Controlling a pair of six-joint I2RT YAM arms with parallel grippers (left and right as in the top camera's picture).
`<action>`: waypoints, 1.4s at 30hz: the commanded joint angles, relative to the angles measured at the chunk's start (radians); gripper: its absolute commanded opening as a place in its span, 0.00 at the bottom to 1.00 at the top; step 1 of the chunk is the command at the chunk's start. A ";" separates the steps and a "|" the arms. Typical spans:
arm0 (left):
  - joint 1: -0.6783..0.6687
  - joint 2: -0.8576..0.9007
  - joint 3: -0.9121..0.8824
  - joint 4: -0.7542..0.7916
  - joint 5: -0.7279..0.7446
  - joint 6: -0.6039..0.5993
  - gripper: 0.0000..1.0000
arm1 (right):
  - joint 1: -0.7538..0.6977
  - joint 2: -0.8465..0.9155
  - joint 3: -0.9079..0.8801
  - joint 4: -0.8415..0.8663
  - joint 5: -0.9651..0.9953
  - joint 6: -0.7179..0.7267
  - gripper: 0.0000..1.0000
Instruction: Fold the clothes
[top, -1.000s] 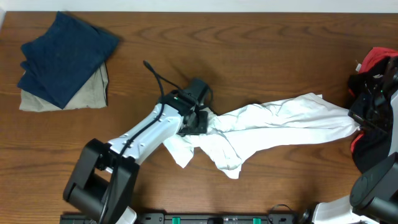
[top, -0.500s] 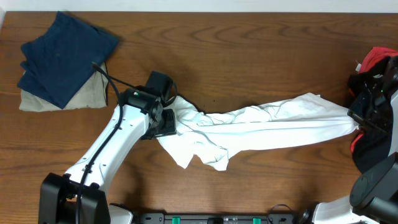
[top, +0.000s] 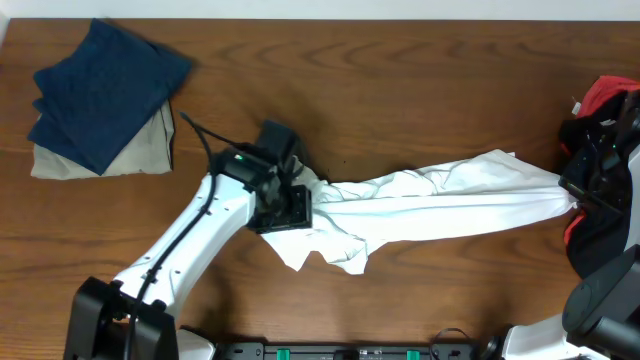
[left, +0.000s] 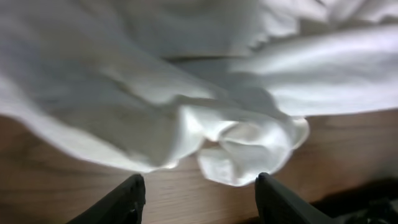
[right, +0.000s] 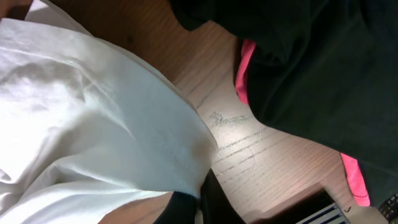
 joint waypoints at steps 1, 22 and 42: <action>-0.038 -0.009 -0.008 0.037 0.025 0.010 0.58 | 0.002 -0.009 0.013 -0.003 0.014 -0.010 0.01; -0.149 0.084 -0.040 0.097 -0.045 -0.013 0.27 | 0.002 -0.009 0.013 -0.019 0.014 -0.024 0.01; -0.146 -0.085 0.060 0.026 -0.280 0.034 0.06 | 0.002 -0.009 0.013 -0.029 0.013 -0.028 0.01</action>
